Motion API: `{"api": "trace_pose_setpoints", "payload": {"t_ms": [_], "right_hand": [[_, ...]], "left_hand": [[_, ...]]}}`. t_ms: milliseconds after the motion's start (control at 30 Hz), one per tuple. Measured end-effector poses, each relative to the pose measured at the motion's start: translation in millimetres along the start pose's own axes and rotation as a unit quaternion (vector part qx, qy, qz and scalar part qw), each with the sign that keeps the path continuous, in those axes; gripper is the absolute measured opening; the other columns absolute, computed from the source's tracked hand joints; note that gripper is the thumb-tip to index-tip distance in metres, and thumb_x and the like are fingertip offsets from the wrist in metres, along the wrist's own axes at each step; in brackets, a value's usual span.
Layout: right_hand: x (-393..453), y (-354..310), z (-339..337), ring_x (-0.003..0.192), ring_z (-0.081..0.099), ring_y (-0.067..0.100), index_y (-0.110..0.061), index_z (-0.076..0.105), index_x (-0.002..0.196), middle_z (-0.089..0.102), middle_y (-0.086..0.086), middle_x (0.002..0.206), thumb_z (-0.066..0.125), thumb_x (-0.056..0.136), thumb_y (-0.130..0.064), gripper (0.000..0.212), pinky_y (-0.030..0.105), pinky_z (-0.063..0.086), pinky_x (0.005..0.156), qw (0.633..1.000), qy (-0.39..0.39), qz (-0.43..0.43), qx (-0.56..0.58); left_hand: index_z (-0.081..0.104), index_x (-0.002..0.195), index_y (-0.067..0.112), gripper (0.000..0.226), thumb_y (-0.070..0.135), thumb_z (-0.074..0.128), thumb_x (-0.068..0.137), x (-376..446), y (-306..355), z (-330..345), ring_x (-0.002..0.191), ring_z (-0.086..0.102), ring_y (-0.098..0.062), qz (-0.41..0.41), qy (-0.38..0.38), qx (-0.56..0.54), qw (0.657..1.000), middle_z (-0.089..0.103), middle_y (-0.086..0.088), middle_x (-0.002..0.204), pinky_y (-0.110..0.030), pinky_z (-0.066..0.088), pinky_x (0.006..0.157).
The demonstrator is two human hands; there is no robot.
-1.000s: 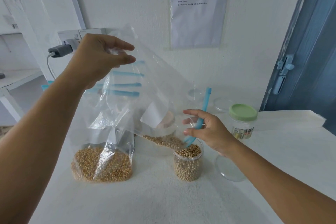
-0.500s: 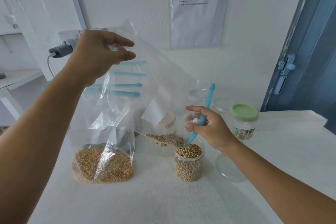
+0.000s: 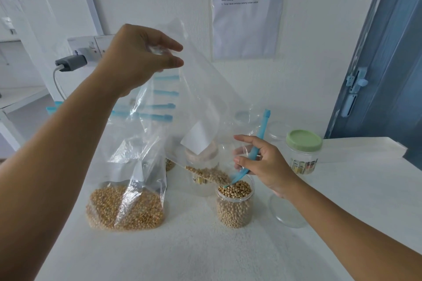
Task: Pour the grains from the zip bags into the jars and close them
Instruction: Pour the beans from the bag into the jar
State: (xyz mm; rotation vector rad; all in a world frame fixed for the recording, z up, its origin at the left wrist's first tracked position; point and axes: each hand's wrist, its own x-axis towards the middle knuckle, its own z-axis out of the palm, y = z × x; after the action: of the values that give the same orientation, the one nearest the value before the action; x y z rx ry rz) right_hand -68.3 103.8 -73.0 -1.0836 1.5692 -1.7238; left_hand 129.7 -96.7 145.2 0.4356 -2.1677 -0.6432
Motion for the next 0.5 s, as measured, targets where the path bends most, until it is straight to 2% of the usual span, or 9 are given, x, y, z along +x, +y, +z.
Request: {"api": "trace_pose_setpoints", "payload": {"t_ms": [133,233,333,500], "right_hand": [[-1,2,-4,0.085,0.075,0.028,-0.027,0.070,0.128,0.072,0.012,0.109,0.074,0.092,0.002,0.047,0.034,0.063,0.080,1.000,0.016,-0.003,0.001],[-1,3,-7,0.086,0.075,0.027,-0.029,0.069,0.128,0.072,0.011,0.109,0.072,0.094,0.002,0.047,0.036,0.063,0.083,1.000,0.016,-0.001,-0.008],[-2,6,-7,0.088,0.075,0.028,-0.030,0.070,0.128,0.072,0.011,0.110,0.070,0.095,0.003,0.047,0.037,0.063,0.086,1.000,0.015,0.006,-0.011],[-2,0,-4,0.081,0.072,0.027,-0.027,0.070,0.127,0.072,0.016,0.109,0.072,0.093,0.003,0.046,0.035,0.063,0.079,1.000,0.008,0.007,0.018]], "left_hand": [[0.080,0.107,0.030,0.029,0.030,0.089,0.080,2,5,4,0.070,0.068,-0.005,0.008,-0.006,0.003,1.000,0.077,0.008,0.091,-0.023,0.060,0.080],[0.081,0.106,0.030,0.028,0.030,0.090,0.079,0,2,4,0.078,0.072,-0.014,-0.001,-0.008,-0.002,1.000,0.078,0.006,0.092,-0.030,0.061,0.085],[0.081,0.104,0.031,0.027,0.028,0.090,0.079,-5,-6,5,0.074,0.069,-0.006,-0.010,-0.013,-0.009,1.000,0.077,0.008,0.087,-0.025,0.060,0.081],[0.080,0.106,0.028,0.028,0.025,0.089,0.079,-7,-8,-5,0.070,0.067,-0.001,-0.007,-0.006,-0.011,1.000,0.075,0.011,0.084,-0.014,0.055,0.072]]}}
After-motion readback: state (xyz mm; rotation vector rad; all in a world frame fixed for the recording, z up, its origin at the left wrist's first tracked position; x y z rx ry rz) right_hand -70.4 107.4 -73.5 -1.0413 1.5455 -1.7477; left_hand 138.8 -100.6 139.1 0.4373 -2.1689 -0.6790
